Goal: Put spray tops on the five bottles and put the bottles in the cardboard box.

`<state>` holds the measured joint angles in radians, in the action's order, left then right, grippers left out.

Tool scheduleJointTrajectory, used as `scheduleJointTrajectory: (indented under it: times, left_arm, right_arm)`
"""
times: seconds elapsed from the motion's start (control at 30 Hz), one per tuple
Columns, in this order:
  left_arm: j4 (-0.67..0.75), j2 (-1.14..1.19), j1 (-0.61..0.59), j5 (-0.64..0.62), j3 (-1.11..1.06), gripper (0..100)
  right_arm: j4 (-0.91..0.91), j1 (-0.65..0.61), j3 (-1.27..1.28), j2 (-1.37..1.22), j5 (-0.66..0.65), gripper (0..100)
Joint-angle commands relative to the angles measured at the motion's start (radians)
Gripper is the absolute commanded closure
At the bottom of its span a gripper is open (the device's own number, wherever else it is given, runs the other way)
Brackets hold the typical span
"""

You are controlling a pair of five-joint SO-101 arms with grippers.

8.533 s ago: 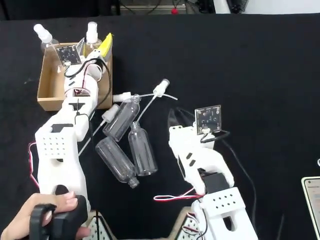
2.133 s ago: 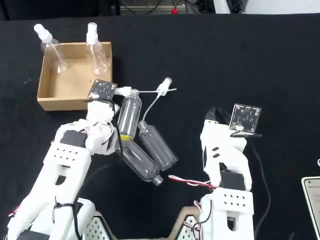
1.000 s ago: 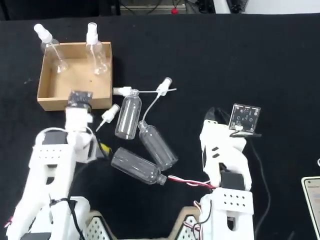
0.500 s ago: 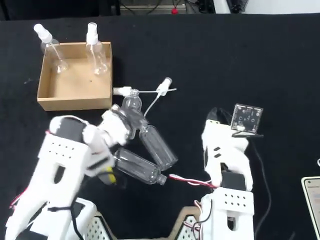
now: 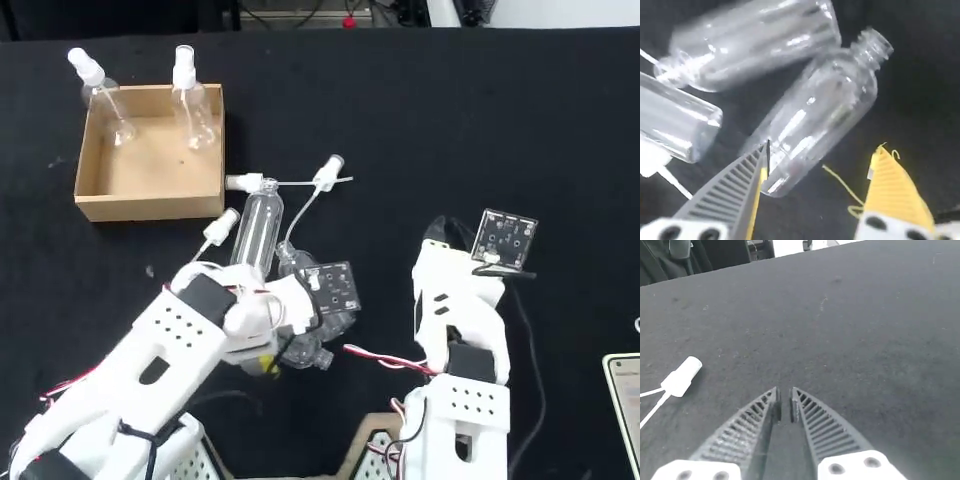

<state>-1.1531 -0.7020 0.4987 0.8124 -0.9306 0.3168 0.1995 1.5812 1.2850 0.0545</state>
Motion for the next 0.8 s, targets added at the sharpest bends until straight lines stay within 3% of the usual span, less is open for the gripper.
scheduleJointTrajectory:
  times: [0.0, 0.3, 0.43, 0.77]
  left_arm:
    - [0.043, -0.008, 0.015, 0.009, 0.008, 69]
    - [0.049, -0.006, 0.073, 0.012, 0.012, 69]
    - [0.130, 0.006, 0.085, 0.008, -0.013, 69]
    - [0.252, 0.241, 0.082, 0.008, -0.016, 69]
  right_arm:
    - [-0.040, 0.017, -0.035, -0.008, -0.011, 95.6]
    - [-0.043, 0.014, -0.035, -0.008, -0.011, 95.6]
    - [-0.041, 0.012, -0.035, -0.008, -0.011, 95.6]
    - [-0.040, 0.012, -0.035, -0.008, -0.011, 95.6]
